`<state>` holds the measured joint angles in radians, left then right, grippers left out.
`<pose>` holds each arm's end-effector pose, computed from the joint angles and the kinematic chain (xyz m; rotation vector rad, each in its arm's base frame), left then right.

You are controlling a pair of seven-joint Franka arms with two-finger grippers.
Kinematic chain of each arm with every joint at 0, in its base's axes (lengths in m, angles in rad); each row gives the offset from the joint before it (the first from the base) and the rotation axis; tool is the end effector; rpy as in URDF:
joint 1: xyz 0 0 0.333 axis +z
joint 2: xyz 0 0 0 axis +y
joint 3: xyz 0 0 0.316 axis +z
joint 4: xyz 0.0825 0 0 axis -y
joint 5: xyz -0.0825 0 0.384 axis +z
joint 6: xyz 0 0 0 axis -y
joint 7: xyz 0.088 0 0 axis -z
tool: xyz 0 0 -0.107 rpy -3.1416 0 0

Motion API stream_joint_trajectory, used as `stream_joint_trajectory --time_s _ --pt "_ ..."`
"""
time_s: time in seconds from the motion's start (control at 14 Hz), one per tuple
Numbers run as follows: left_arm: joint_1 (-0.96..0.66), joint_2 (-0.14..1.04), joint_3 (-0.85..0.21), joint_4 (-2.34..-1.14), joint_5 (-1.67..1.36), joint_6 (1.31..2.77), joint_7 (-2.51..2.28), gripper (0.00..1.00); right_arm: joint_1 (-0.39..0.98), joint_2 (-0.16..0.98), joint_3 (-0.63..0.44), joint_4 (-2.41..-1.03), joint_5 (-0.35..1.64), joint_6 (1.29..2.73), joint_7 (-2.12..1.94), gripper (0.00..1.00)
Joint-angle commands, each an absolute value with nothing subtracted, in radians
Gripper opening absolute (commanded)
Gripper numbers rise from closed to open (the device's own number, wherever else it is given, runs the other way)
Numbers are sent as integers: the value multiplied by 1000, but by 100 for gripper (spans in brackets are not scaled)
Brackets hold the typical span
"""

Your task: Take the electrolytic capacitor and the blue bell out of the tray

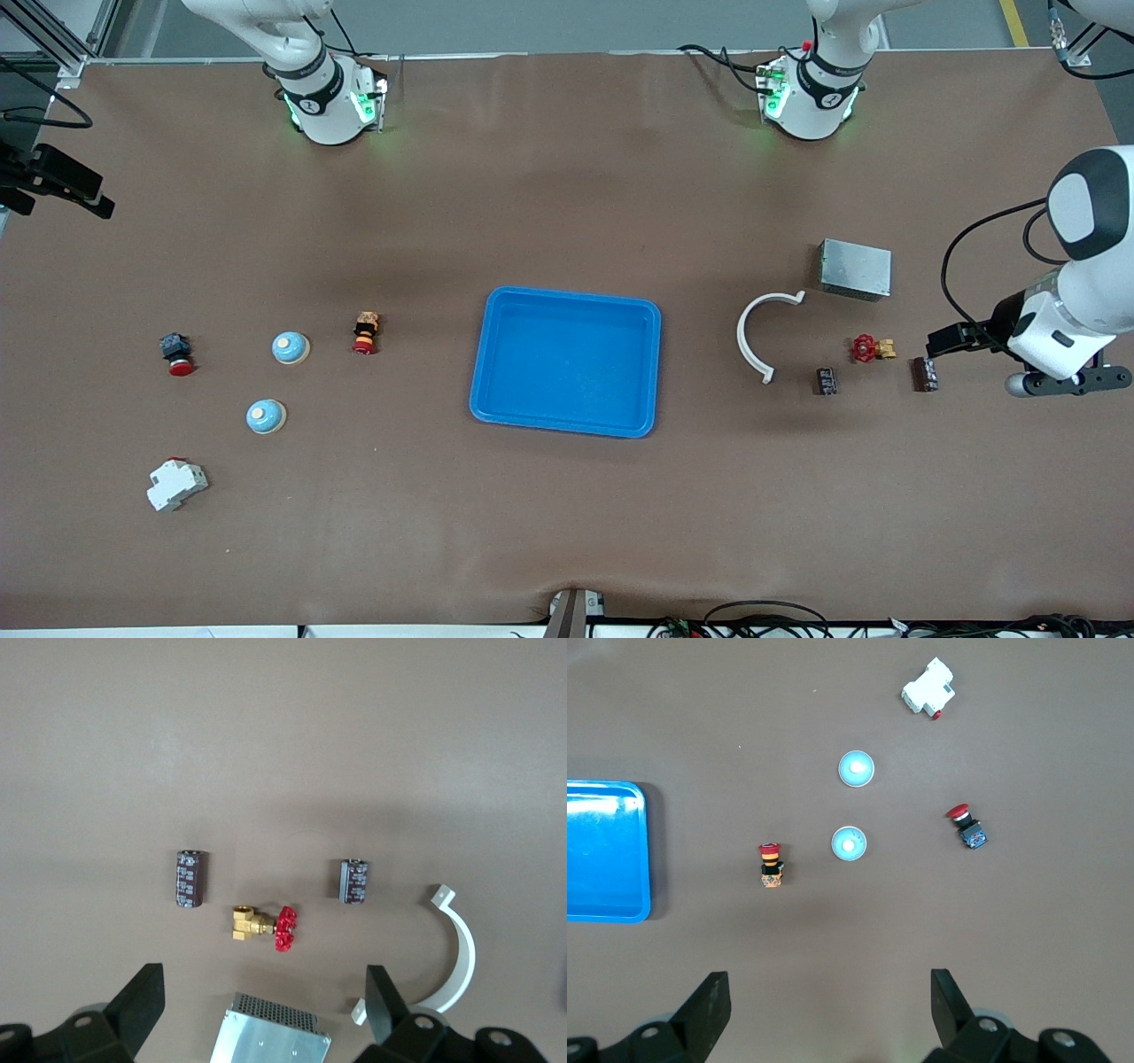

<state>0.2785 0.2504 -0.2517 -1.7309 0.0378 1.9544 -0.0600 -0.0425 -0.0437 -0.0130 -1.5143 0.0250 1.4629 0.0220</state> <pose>0.6269 0.0304 0.4362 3.1124 0.1234 -0.0299 0.5289 -0.0267 0.6652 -3.1138 0.1167 0.0113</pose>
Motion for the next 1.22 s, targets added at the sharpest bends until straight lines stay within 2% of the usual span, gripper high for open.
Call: stream_joint_trajectory --time_s 0.0,0.14,0.64,1.15 --pt "279 216 -253 -1671 -1 1844 -55 100 -40 -35 -15 -1496 35 1457 37 100" --pt "273 221 -252 -1583 -2 1735 -57 100 -40 -35 -15 -1496 35 1457 37 100" --pt "267 212 -276 -1445 0 1556 -86 100 -40 -35 -15 -1496 35 1459 37 100" --pt "267 179 -276 -1440 6 1529 -97 100 -43 -35 -15 -1499 35 1460 37 100"
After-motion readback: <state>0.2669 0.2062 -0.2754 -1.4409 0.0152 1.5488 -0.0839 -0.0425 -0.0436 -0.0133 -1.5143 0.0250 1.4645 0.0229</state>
